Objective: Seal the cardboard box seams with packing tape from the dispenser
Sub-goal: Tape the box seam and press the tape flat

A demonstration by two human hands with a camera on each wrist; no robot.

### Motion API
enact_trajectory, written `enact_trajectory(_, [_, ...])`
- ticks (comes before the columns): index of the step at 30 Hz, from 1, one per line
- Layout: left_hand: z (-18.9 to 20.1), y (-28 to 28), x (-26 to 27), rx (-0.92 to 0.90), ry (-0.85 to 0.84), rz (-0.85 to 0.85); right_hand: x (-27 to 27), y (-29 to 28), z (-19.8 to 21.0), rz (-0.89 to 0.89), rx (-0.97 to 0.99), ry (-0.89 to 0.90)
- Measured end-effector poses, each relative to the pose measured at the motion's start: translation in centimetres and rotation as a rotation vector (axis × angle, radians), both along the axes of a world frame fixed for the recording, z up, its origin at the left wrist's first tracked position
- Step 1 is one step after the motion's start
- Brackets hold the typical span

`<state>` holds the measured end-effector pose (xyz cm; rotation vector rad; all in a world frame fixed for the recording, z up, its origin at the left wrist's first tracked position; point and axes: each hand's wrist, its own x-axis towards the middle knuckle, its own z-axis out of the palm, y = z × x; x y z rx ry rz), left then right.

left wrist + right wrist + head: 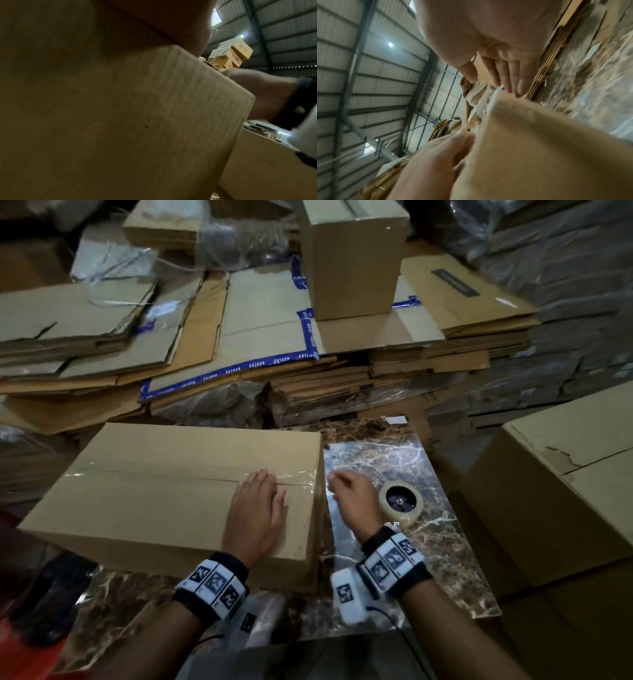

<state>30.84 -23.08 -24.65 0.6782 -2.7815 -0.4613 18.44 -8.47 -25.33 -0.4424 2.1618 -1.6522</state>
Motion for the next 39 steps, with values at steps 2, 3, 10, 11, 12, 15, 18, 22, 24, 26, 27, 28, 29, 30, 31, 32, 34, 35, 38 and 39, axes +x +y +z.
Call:
enact_trajectory(2, [0.0,0.1,0.2,0.013,0.019,0.024,1.2,-3.0,1.1,0.001,-0.032,-0.033])
enact_trajectory(3, [0.1,0.1,0.2,0.013,0.032,0.024,1.8,-4.3,1.4,-0.007,-0.027,-0.050])
enact_trajectory(10, [0.3,-0.1,0.3,0.068,0.042,0.021,4.8,-6.7,1.2,-0.114,0.181,-0.013])
enact_trajectory(11, [0.3,-0.1,0.3,0.084,0.041,0.013,4.8,-6.8,1.0,-0.117,0.210,-0.018])
enact_trajectory(12, [0.3,-0.3,0.3,0.099,0.040,-0.002,4.8,-6.9,0.8,-0.128,0.235,-0.015])
enact_trajectory(15, [0.2,-1.9,0.4,0.073,-0.030,-0.097,4.2,-7.0,0.4,-0.180,0.244,0.034])
enact_trajectory(18, [0.7,-4.9,1.1,0.002,-0.050,-0.284,3.8,-6.9,0.0,-0.149,0.331,0.020])
enact_trajectory(22, [1.4,-8.6,2.1,-0.067,-0.171,-0.368,3.8,-6.7,0.1,-0.126,0.433,-0.012])
enact_trajectory(24, [1.1,-9.4,2.4,-0.078,-0.248,-0.386,3.9,-6.6,0.4,-0.157,0.507,0.057])
enact_trajectory(26, [0.8,-9.4,2.7,-0.058,-0.269,-0.399,4.1,-6.7,0.5,-0.200,0.621,0.172])
enact_trajectory(27, [0.8,-9.3,2.8,-0.059,-0.270,-0.401,4.3,-6.9,0.6,-0.234,0.678,0.228])
enact_trajectory(28, [0.7,-9.2,2.8,-0.066,-0.270,-0.400,4.4,-7.0,0.7,-0.267,0.721,0.259])
enact_trajectory(29, [0.7,-9.1,2.8,-0.072,-0.267,-0.395,4.5,-7.1,0.8,-0.295,0.744,0.280])
enact_trajectory(30, [0.6,-9.1,2.8,-0.079,-0.271,-0.391,4.6,-7.2,0.9,-0.317,0.759,0.301])
enact_trajectory(31, [0.5,-9.1,2.8,-0.081,-0.281,-0.392,4.7,-7.2,0.8,-0.333,0.767,0.328])
enact_trajectory(32, [0.5,-9.1,2.8,-0.082,-0.290,-0.394,4.7,-7.1,0.8,-0.348,0.769,0.355])
enact_trajectory(34, [0.5,-9.2,2.8,-0.078,-0.295,-0.398,4.9,-7.0,0.7,-0.363,0.756,0.400])
enact_trajectory(35, [0.5,-9.2,2.8,-0.080,-0.300,-0.399,5.0,-7.0,0.7,-0.376,0.746,0.433])
enact_trajectory(38, [0.5,-9.2,2.8,-0.090,-0.309,-0.401,5.2,-6.9,0.5,-0.375,0.681,0.503])
enact_trajectory(39, [0.6,-9.2,2.8,-0.090,-0.310,-0.403,5.0,-7.0,0.1,-0.350,0.648,0.493])
